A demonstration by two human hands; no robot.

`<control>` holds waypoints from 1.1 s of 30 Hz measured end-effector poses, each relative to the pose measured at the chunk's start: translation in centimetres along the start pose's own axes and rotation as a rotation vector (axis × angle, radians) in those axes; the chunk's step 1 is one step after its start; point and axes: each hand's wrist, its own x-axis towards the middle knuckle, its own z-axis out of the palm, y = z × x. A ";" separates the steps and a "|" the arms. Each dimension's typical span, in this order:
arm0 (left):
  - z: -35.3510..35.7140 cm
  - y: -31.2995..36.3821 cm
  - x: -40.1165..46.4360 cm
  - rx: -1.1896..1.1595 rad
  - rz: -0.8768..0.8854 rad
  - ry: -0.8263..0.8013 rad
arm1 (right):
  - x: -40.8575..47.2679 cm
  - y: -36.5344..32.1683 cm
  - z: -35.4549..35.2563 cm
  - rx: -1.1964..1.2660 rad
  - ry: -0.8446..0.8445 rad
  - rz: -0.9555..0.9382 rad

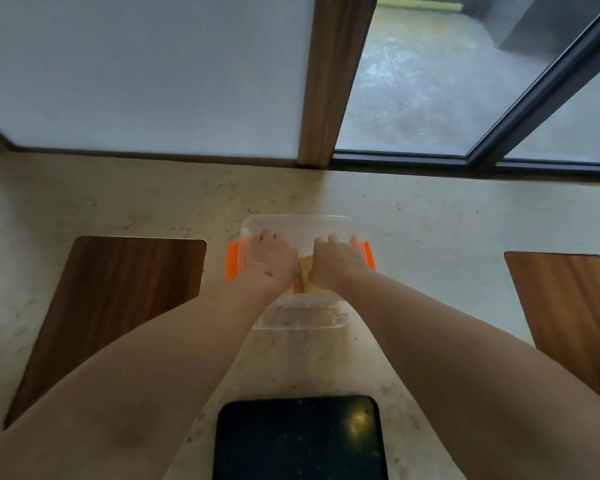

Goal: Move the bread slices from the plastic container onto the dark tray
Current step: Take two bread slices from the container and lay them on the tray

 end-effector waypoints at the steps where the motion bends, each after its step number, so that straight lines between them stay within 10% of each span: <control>1: 0.3 0.1 0.2 -0.032 0.007 0.025 | 0.0 0.0 0.1 0.007 0.008 0.002; 16: 0.6 1.8 -0.4 -1.003 -0.314 0.106 | -0.1 0.2 -0.2 0.326 0.061 0.101; 22: 1.6 2.4 -1.7 -0.749 -0.316 -0.035 | -1.3 -0.4 0.2 0.132 0.049 0.101; 33: 0.1 2.3 -2.4 -0.646 -0.369 -0.095 | -2.0 -1.3 -0.1 0.568 -0.078 0.273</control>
